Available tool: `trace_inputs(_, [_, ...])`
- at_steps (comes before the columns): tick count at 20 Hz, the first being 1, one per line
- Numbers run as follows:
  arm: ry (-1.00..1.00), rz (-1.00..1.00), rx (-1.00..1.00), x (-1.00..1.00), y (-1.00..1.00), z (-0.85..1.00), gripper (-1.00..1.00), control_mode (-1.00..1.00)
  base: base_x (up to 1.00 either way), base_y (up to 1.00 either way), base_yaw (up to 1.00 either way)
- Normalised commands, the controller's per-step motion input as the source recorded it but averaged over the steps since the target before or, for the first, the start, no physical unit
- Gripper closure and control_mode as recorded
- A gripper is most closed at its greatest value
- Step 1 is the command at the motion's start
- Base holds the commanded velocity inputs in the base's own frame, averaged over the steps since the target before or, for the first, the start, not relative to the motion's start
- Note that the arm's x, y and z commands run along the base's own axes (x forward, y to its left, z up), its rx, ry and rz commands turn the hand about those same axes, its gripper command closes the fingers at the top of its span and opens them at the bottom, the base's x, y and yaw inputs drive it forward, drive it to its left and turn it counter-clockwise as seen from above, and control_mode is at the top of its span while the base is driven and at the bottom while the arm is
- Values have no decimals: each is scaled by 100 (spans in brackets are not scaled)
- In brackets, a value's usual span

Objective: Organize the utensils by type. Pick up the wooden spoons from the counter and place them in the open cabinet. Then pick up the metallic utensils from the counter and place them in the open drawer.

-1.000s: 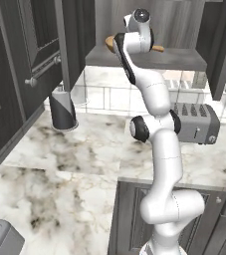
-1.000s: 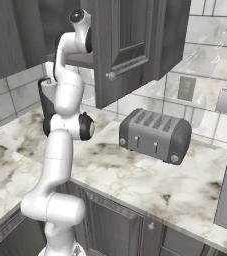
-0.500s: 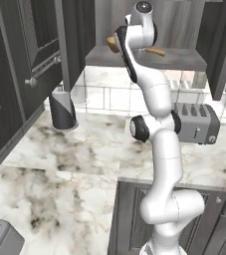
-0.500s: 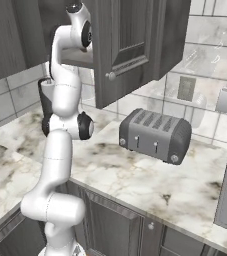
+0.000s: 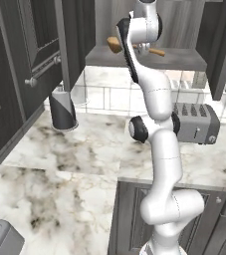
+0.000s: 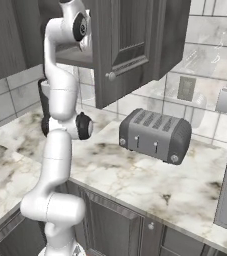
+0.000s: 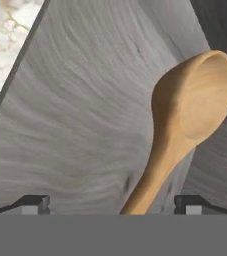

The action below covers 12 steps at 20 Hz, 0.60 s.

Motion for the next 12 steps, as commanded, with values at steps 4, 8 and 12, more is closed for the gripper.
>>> trace_inputs(4, [-8, -18, 0, -97, 0, -28, -100, -100, 0, 0, 0])
trace_inputs(8, [-13, -21, 0, -100, 1, -42, -100, -100, 0, 0, 0])
trace_inputs(12, [-13, -20, 0, -100, 4, -50, -100, -100, 0, 0, 0])
